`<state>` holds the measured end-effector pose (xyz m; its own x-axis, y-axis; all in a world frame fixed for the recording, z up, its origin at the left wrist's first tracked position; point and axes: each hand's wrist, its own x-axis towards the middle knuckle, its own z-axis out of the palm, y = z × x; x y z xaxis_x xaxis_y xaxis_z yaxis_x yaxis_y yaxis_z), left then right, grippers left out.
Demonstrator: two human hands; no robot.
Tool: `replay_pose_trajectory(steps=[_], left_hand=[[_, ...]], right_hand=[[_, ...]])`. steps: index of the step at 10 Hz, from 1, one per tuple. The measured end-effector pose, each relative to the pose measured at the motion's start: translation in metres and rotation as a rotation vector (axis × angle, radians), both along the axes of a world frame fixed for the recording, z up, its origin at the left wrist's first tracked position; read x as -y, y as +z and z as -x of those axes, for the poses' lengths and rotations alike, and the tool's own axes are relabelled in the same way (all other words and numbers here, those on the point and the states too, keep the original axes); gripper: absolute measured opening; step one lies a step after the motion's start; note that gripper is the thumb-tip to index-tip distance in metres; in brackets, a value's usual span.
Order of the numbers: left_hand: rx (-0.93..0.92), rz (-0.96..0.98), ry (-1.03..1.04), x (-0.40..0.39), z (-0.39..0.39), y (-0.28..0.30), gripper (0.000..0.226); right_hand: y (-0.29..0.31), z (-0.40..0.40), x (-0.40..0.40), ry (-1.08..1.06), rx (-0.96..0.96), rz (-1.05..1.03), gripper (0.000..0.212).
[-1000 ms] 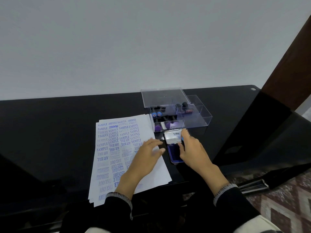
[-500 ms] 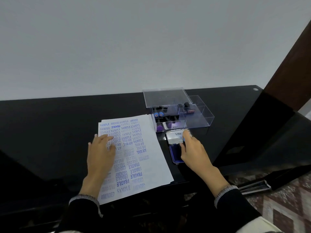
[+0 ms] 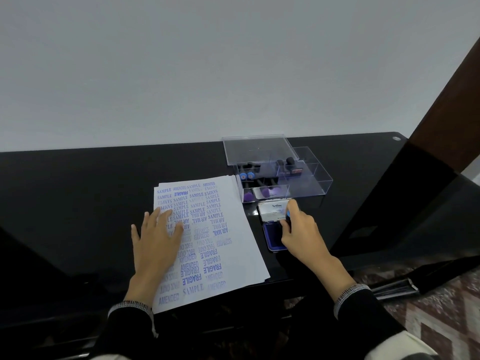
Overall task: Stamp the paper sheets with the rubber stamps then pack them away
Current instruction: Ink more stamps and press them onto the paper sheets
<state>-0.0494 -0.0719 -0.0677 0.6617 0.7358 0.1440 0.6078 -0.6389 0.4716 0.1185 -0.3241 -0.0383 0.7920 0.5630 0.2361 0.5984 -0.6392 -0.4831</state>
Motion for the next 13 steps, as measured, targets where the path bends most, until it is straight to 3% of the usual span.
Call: replay_pose_trajectory(steps=[1,3,6,10,13], left_hand=[[-0.016,-0.015,-0.003,0.0,0.0,0.0,0.053],[-0.035,-0.036,-0.007,0.0,-0.001,-0.001,0.054],[-0.051,-0.042,0.0,0.001,-0.001,-0.001,0.054],[-0.048,-0.043,-0.009,0.002,0.0,-0.001,0.054],[-0.053,-0.04,-0.007,0.0,-0.001,-0.003,0.055]], right_hand=[[0.002,-0.001,0.002,-0.007,-0.054,-0.04,0.027],[-0.002,0.002,0.0,0.0,0.03,0.012,0.029],[0.011,-0.01,-0.002,0.045,-0.093,0.09,0.029],[-0.009,0.005,0.004,-0.021,0.038,-0.019,0.022],[0.009,-0.01,0.001,0.047,-0.113,0.047,0.028]])
